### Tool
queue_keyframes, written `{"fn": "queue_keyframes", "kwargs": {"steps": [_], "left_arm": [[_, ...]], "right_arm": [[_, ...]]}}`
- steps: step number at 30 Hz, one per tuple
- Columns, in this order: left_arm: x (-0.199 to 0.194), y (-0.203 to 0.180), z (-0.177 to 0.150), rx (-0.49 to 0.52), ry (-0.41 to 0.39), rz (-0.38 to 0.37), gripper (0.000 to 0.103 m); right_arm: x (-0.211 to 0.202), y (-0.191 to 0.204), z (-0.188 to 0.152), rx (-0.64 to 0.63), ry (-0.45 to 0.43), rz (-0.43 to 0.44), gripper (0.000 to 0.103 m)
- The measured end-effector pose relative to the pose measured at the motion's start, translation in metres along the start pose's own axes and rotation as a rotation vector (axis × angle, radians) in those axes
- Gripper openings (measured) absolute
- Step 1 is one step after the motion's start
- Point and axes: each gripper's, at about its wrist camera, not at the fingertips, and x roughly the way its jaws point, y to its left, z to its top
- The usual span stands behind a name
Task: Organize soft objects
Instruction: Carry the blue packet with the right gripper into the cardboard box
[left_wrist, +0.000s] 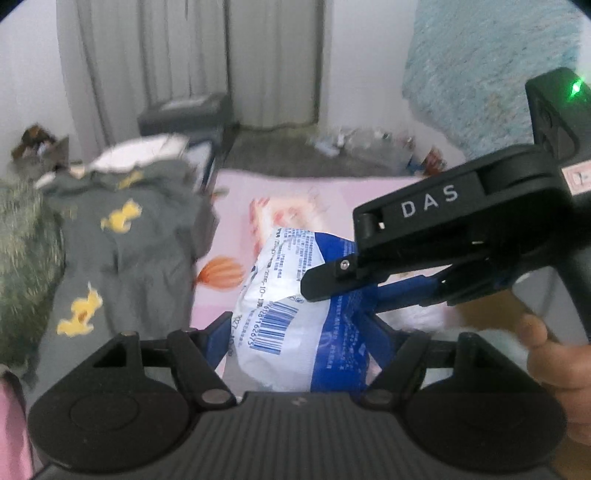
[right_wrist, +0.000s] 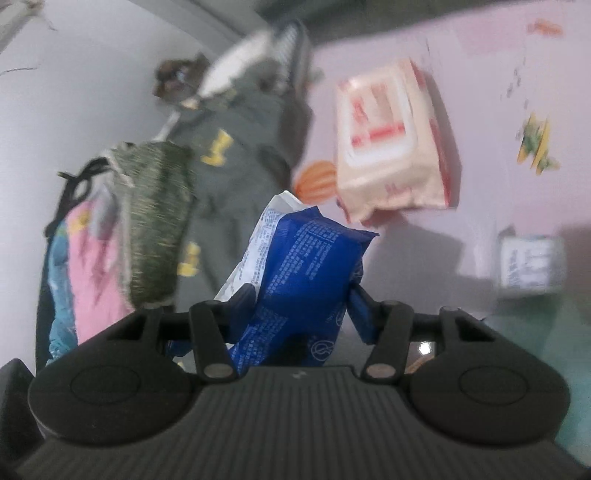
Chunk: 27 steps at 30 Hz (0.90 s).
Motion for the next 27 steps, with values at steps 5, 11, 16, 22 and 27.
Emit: {"fn": "queue_keyframes", "kwargs": {"steps": [5, 11, 16, 22, 27], "left_arm": [[-0.04, -0.064, 0.008, 0.059, -0.066, -0.083, 0.076], [-0.047, -0.161, 0.007, 0.121, -0.044, -0.256, 0.076], [-0.025, -0.235, -0.002, 0.184, 0.04, -0.357, 0.077], [0.011, -0.286, -0.018, 0.251, 0.173, -0.4, 0.077], [0.024, -0.283, -0.031, 0.273, 0.236, -0.418, 0.077]], "right_arm": [[-0.084, -0.014, -0.014, -0.023, -0.102, 0.044, 0.053], [-0.194, -0.076, -0.043, 0.022, -0.22, 0.004, 0.053], [-0.255, -0.151, -0.073, 0.121, -0.266, -0.06, 0.052], [-0.275, -0.234, -0.093, 0.234, -0.255, -0.067, 0.051], [-0.243, -0.289, -0.095, 0.243, -0.13, -0.075, 0.051]]}}
